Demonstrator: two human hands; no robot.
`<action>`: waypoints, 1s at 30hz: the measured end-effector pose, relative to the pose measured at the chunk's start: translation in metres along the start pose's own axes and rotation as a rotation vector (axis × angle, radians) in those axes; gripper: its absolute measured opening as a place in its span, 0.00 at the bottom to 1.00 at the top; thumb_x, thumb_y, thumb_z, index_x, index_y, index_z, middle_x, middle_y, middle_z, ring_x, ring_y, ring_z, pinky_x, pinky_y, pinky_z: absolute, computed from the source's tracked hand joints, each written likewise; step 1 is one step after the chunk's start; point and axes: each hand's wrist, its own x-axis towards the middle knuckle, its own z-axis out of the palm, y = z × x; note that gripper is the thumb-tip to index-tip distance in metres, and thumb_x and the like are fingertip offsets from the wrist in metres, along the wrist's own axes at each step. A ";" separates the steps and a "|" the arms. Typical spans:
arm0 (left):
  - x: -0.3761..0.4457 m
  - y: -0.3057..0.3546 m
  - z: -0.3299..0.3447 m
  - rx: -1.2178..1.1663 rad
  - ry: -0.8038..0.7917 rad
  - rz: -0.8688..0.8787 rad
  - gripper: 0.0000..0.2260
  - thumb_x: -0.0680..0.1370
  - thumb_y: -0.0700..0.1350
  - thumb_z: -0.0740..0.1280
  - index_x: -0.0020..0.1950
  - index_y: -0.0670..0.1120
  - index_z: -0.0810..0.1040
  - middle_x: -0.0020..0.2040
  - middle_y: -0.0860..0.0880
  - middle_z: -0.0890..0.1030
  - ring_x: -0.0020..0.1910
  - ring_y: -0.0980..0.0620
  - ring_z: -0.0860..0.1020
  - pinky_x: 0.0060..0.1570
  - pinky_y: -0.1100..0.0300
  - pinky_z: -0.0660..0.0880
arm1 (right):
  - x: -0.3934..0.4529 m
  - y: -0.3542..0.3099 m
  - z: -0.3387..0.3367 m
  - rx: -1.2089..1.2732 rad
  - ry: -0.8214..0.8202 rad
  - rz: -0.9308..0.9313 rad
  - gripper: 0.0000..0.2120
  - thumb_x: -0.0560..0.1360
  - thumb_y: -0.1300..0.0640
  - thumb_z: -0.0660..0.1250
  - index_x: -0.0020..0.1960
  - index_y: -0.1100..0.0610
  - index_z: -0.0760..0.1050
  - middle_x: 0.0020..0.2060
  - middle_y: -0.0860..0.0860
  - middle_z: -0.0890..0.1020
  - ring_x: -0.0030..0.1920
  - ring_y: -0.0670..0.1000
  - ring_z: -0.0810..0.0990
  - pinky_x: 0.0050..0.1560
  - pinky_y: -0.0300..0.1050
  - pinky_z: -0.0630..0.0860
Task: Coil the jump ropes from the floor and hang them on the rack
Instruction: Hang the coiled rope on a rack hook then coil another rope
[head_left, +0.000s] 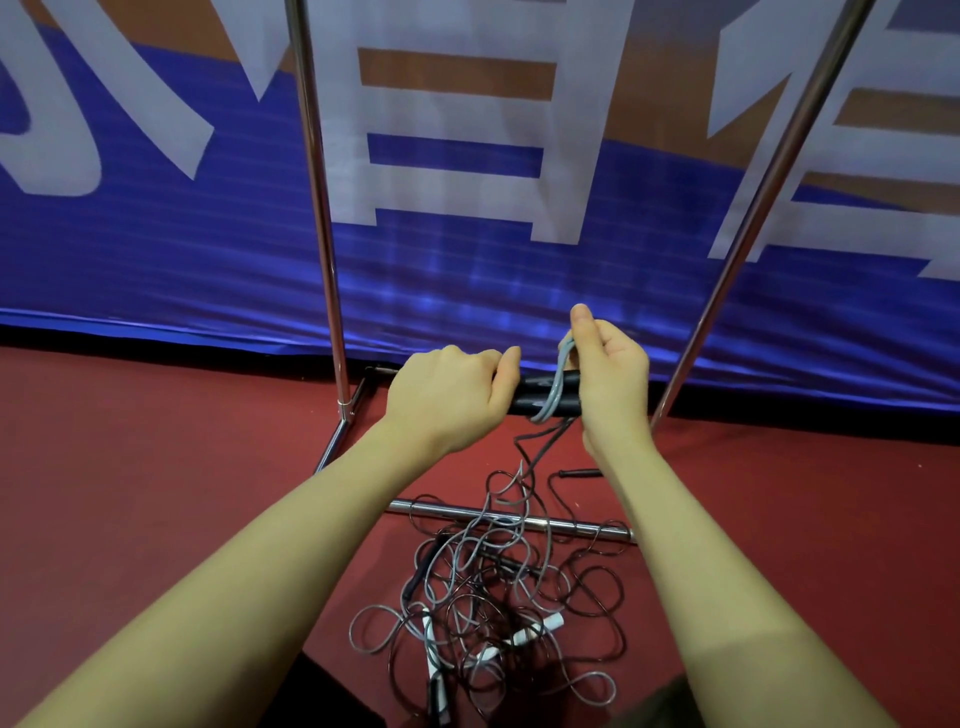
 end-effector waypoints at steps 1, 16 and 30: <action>0.001 -0.002 -0.001 0.004 0.023 0.031 0.21 0.82 0.55 0.45 0.36 0.47 0.65 0.26 0.47 0.66 0.37 0.38 0.74 0.33 0.55 0.58 | 0.001 0.000 -0.001 -0.010 -0.011 -0.001 0.19 0.79 0.52 0.62 0.32 0.58 0.68 0.31 0.57 0.63 0.29 0.47 0.59 0.29 0.38 0.59; 0.007 -0.008 -0.025 -0.220 0.145 -0.208 0.23 0.80 0.53 0.42 0.28 0.46 0.60 0.26 0.48 0.66 0.35 0.40 0.69 0.36 0.54 0.61 | -0.010 -0.002 0.006 0.130 -0.276 0.217 0.18 0.82 0.51 0.55 0.35 0.55 0.71 0.20 0.44 0.63 0.20 0.42 0.57 0.21 0.33 0.54; 0.011 -0.031 -0.001 -0.071 0.004 -0.472 0.26 0.84 0.51 0.45 0.43 0.39 0.78 0.42 0.39 0.79 0.45 0.38 0.76 0.43 0.53 0.65 | -0.026 -0.008 0.006 -0.216 -0.705 0.225 0.18 0.83 0.54 0.54 0.42 0.60 0.77 0.23 0.46 0.61 0.22 0.43 0.55 0.21 0.34 0.55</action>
